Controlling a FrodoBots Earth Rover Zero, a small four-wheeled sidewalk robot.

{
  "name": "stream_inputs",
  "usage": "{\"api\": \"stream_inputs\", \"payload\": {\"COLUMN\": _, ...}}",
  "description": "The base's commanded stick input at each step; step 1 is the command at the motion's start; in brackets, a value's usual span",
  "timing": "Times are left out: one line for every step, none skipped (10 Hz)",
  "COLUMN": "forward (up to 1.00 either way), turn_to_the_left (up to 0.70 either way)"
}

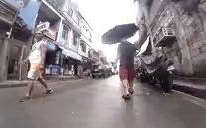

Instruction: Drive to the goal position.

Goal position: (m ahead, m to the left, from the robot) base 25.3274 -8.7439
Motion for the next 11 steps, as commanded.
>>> {"api": "stream_inputs", "payload": {"forward": 0.99, "turn_to_the_left": 0.00}}
{"api": "stream_inputs", "payload": {"forward": 0.99, "turn_to_the_left": 0.00}}
{"api": "stream_inputs", "payload": {"forward": 0.99, "turn_to_the_left": 0.00}}
{"api": "stream_inputs", "payload": {"forward": 0.99, "turn_to_the_left": 0.00}}
{"api": "stream_inputs", "payload": {"forward": 0.99, "turn_to_the_left": 0.00}}
{"api": "stream_inputs", "payload": {"forward": 0.99, "turn_to_the_left": 0.00}}
{"api": "stream_inputs", "payload": {"forward": 0.99, "turn_to_the_left": -0.29}}
{"api": "stream_inputs", "payload": {"forward": 0.99, "turn_to_the_left": -0.33}}
{"api": "stream_inputs", "payload": {"forward": 0.99, "turn_to_the_left": -0.01}}
{"api": "stream_inputs", "payload": {"forward": 0.99, "turn_to_the_left": 0.00}}
{"api": "stream_inputs", "payload": {"forward": 0.99, "turn_to_the_left": 0.00}}
